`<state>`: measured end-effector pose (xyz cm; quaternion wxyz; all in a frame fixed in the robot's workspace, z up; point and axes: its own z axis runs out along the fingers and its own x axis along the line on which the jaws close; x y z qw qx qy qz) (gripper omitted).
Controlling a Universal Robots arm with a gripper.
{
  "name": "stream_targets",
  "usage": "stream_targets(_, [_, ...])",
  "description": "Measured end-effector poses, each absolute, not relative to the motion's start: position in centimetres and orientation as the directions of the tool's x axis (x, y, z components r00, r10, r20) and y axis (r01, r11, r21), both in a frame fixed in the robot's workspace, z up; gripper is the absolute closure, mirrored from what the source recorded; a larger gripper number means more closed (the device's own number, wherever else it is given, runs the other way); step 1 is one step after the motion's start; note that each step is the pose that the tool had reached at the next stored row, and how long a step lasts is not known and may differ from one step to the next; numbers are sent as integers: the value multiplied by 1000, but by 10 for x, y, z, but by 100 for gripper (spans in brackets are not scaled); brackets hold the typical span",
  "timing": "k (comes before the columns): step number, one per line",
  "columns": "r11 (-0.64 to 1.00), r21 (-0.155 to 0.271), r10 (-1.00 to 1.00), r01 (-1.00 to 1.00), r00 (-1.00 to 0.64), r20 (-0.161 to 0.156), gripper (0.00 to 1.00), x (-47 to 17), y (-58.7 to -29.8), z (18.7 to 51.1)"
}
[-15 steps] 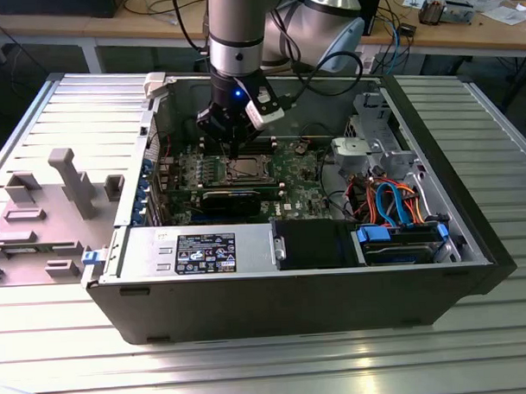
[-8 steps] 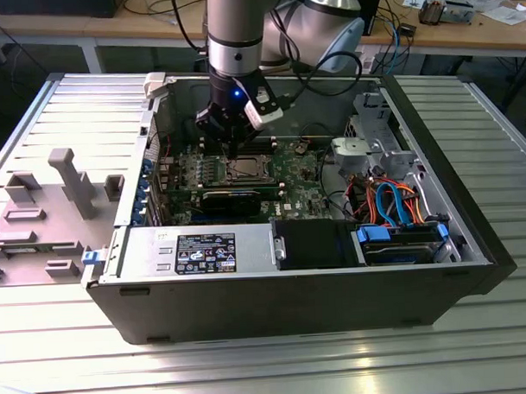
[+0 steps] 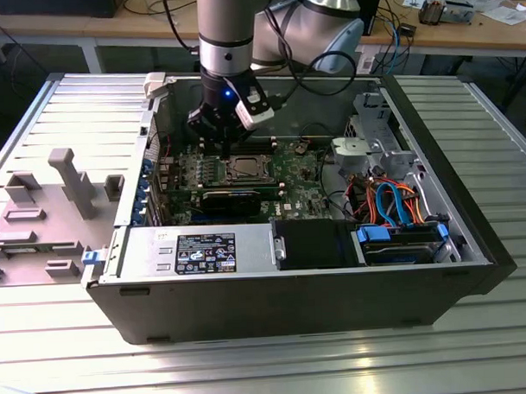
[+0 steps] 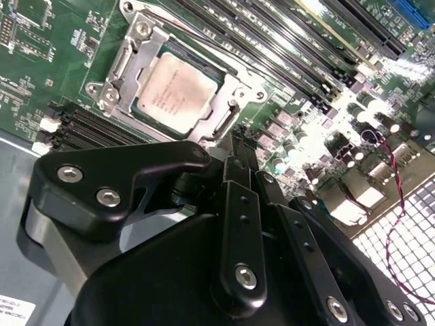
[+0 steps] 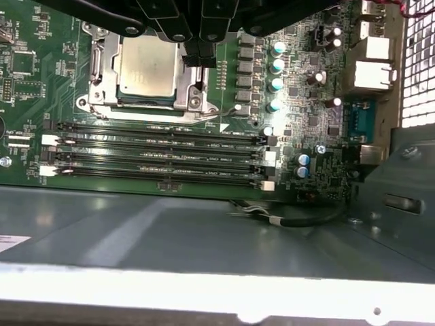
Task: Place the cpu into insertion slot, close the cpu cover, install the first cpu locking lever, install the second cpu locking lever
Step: 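Install the first cpu locking lever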
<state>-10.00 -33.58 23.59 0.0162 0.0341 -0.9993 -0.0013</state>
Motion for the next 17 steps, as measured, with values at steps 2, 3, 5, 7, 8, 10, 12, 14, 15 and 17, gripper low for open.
stream_targets(2, [998,5,-68,-68,-997,32,89,-103,-336,236])
stream_targets(3, [998,8,-68,-68,-997,31,89,-104,-336,237])
stream_targets(5, [998,14,-68,-68,-997,28,89,-106,-336,241])
stream_targets(7, [997,20,-69,-68,-997,25,89,-109,-336,244])
stream_targets(8, [997,22,-69,-68,-997,23,89,-112,-336,246])
stream_targets(10, [997,25,-69,-68,-997,20,89,-117,-336,246])
stream_targets(12, [997,28,-69,-68,-997,17,89,-124,-336,247])
stream_targets(14, [997,32,-69,-68,-998,15,89,-126,-336,251])
stream_targets(15, [997,33,-69,-68,-998,14,89,-126,-336,253])
stream_targets(17, [997,36,-69,-68,-998,11,89,-129,-335,255])
